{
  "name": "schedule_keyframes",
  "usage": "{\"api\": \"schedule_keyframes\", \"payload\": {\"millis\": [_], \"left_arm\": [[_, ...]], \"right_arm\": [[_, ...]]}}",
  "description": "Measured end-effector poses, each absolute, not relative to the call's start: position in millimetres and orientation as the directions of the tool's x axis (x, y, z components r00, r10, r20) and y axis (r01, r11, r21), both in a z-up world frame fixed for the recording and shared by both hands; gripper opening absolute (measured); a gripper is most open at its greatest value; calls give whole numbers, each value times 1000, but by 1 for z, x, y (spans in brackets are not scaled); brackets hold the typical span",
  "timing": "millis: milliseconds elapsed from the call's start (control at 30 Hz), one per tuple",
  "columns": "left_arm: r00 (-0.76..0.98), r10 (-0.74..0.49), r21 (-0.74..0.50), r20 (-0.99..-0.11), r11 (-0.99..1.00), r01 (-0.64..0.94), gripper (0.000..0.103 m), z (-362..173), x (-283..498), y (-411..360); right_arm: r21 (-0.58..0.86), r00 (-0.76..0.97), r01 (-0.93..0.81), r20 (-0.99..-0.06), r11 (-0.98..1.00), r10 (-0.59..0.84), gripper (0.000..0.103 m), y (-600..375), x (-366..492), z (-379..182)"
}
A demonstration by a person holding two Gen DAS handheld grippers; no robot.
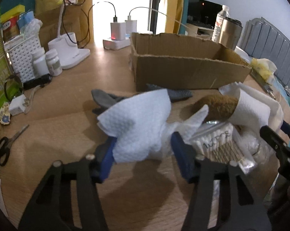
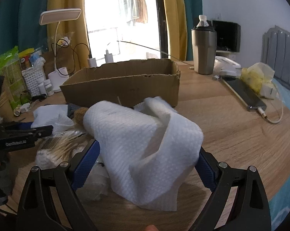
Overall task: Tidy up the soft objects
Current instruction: 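Grasp a white wipe with the right gripper while the left gripper grasps another wipe, then lift both held wipes and carry them over the cardboard box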
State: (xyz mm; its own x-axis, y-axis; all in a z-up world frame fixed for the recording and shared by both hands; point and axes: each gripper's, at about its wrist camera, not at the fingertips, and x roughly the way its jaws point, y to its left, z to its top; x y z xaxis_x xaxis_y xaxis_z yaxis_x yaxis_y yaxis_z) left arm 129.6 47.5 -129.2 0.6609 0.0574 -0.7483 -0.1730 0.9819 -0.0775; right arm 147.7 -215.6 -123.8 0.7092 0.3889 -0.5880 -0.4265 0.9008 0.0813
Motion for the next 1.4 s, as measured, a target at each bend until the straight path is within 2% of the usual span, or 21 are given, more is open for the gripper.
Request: {"api": "schedule_keyframes", "payload": {"millis": [33,200,367,467,667,833,1000,1233,1400], "left_arm": [[661,53,-81,-748,982,-170,48,-129,129,47],[666,5,-118,-746,983,-140,30,-128,125,45],[682,-33,-155,-731,981,-118,27,-124,118,44],[700,-56,-172,-712,980,-97,26,-119,111,42],[747,-118,-206,-654,978,-27,25,-105,100,36],[767,-136,-205,-627,979,7,13,-97,98,33],[775,-160,-228,-611,974,22,9,-96,95,34],[794,-161,-255,-586,967,8,8,-91,90,42],[831,-172,-278,-529,960,21,8,-76,77,45]], "right_arm": [[88,704,-433,-588,897,397,92,-216,147,-124],[74,702,-440,-593,895,394,67,-213,144,-122],[63,704,-446,-592,893,393,47,-217,143,-118],[46,722,-447,-570,893,391,21,-219,139,-112],[35,752,-448,-525,893,398,21,-224,131,-94],[19,769,-460,-491,888,409,17,-222,128,-76],[-10,780,-469,-474,883,409,11,-219,123,-66],[-49,777,-511,-454,858,436,7,-209,114,-57],[-62,777,-529,-437,847,453,7,-202,107,-41]]}}
